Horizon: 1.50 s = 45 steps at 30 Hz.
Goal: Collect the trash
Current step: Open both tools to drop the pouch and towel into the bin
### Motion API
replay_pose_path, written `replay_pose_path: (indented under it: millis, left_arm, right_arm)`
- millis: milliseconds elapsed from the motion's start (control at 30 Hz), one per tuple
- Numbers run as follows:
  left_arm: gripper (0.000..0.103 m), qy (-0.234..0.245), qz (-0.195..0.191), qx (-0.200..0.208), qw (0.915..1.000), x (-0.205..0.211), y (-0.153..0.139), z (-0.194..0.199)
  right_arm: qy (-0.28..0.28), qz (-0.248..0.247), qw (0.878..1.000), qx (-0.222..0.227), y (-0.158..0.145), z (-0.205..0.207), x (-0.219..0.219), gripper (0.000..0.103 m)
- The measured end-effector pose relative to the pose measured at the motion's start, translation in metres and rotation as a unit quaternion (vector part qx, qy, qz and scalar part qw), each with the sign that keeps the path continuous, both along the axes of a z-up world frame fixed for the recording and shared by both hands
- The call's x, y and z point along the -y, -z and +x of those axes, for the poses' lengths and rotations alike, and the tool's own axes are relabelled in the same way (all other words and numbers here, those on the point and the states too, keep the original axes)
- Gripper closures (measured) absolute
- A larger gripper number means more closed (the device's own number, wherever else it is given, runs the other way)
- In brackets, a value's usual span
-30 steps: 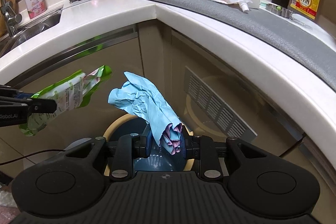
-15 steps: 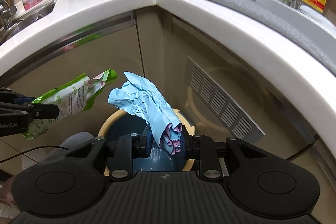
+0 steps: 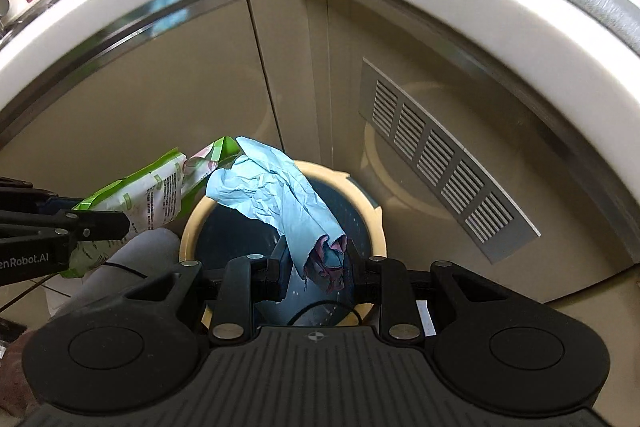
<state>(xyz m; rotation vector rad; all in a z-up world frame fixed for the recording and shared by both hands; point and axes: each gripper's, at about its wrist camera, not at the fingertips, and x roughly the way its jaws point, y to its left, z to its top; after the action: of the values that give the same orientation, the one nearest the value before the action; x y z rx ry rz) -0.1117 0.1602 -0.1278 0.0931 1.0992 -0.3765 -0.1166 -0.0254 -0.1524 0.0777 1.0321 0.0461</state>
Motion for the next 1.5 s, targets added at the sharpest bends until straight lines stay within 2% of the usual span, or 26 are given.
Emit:
replay_pose_path:
  millis: [300,700,933,1100,1133,1167,1200,1233,1267,1300,1367,1500]
  left_arm:
    - [0.086,0.005,0.006,-0.043,0.9991,0.011,0.031,0.024]
    - [0.086,0.023,0.046,-0.093,0.9943,0.035,0.072,0.051]
    - [0.086,0.023,0.063,-0.103,0.9924,0.042,0.091,0.06]
    - [0.085,0.017,0.063,-0.103,0.9925,0.042,0.096,0.068]
    - [0.082,0.015,0.062,-0.101,0.9929,0.042,0.095,0.069]
    - [0.071,0.014,0.062,-0.098,0.9931,0.041,0.095,0.071]
    - [0.062,0.012,0.063,-0.097,0.9932,0.041,0.095,0.073]
    - [0.046,0.006,0.066,-0.092,0.9935,0.041,0.095,0.075]
    - [0.031,0.001,0.068,-0.083,0.9942,0.04,0.093,0.075]
    - [0.025,-0.002,0.069,-0.074,0.9949,0.038,0.09,0.075]
    - [0.002,-0.007,0.069,-0.063,0.9957,0.034,0.082,0.072]
    - [0.0,-0.016,0.063,-0.065,0.9958,0.021,0.067,0.058]
  right_arm:
    - [0.003,0.003,0.999,-0.042,0.025,0.02,0.0,0.075]
    - [0.002,0.014,0.995,-0.102,0.066,0.049,-0.002,0.075]
    - [0.002,0.014,0.993,-0.121,0.08,0.064,-0.003,0.074]
    - [0.018,0.031,0.991,-0.132,0.083,0.068,-0.003,0.068]
    - [0.021,0.035,0.99,-0.134,0.083,0.07,-0.003,0.059]
    - [0.024,0.037,0.99,-0.136,0.083,0.071,-0.003,0.05]
    - [0.027,0.039,0.99,-0.136,0.082,0.072,-0.003,0.047]
    - [0.029,0.042,0.989,-0.136,0.08,0.072,-0.002,0.041]
    - [0.035,0.039,0.989,-0.135,0.077,0.072,-0.001,0.04]
    - [0.039,0.037,0.99,-0.132,0.074,0.071,0.0,0.04]
    - [0.047,0.039,0.99,-0.127,0.067,0.067,0.005,0.038]
    - [0.053,0.046,0.991,-0.117,0.045,0.051,0.01,0.035]
